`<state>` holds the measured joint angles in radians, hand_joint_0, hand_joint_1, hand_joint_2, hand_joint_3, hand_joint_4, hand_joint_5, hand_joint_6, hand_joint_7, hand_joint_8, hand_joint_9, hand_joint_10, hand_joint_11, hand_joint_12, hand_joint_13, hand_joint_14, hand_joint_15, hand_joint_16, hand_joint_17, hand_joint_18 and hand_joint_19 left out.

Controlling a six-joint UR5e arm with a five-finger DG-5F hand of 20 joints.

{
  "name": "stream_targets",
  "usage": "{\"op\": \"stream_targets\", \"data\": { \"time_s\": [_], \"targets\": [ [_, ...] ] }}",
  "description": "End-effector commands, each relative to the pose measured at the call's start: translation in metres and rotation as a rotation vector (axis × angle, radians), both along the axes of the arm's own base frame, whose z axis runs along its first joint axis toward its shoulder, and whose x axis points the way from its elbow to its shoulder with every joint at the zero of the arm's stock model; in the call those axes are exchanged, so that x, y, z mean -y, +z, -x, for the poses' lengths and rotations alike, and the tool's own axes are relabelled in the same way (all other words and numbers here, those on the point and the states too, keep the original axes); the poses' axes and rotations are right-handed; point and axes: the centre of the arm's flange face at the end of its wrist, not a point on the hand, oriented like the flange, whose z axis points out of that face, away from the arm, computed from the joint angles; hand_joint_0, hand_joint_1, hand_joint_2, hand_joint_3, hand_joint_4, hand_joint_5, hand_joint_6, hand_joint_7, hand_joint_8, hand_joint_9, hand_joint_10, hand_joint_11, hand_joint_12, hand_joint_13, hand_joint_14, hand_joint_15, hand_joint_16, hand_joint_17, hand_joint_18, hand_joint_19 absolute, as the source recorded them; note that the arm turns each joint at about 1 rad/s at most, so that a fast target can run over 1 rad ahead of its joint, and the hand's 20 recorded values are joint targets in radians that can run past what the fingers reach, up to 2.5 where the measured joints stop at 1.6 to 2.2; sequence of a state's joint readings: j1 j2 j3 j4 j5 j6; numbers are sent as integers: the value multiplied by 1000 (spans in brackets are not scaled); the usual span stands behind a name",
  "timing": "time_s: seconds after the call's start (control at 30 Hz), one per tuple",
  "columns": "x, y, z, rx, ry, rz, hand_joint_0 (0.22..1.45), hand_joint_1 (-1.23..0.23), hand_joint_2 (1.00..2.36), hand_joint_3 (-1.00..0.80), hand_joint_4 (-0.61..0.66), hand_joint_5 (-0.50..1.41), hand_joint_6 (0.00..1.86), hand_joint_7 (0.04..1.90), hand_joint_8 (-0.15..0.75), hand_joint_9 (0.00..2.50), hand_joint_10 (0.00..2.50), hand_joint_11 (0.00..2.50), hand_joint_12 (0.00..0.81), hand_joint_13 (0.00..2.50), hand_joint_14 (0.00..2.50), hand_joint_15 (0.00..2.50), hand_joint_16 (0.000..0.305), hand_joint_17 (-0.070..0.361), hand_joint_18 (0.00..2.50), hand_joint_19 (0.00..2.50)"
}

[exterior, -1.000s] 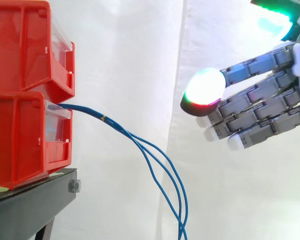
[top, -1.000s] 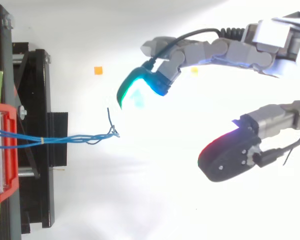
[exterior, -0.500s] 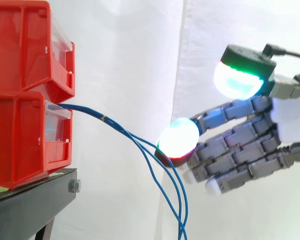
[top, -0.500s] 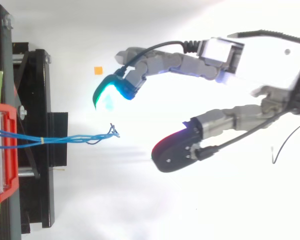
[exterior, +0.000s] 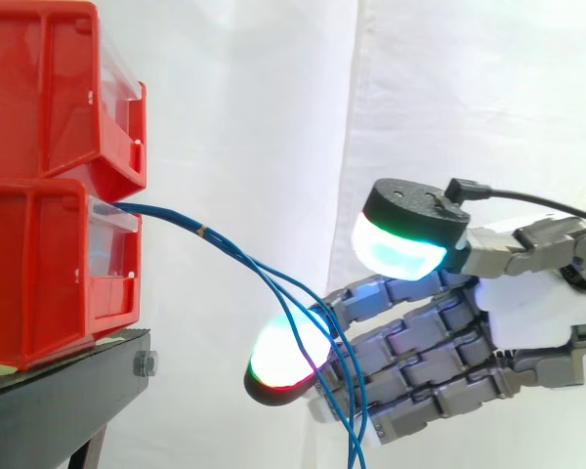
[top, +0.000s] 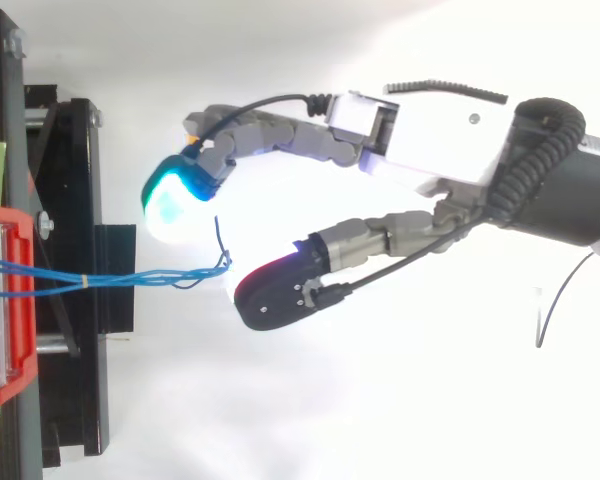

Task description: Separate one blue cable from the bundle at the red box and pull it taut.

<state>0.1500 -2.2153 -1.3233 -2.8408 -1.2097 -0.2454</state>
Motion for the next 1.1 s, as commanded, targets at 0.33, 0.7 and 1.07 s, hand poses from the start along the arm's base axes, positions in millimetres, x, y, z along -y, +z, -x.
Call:
{"op": "stream_targets", "data": {
  "time_s": [0.33,0.7,1.07],
  "targets": [
    [0,-24,-32,75,53,-18,568,-607,1000,-500,214,-254,502,803,270,106,0,30,350,0,0,58,49,110,70,251],
    [7,-35,-38,87,88,-123,574,-618,1000,-500,236,-242,503,928,271,127,1,86,357,28,1,78,51,114,111,271],
    [19,-36,-48,136,112,-175,575,-619,1000,-500,256,-225,503,1052,274,148,3,112,361,59,2,91,51,114,155,294]
  ]
}}
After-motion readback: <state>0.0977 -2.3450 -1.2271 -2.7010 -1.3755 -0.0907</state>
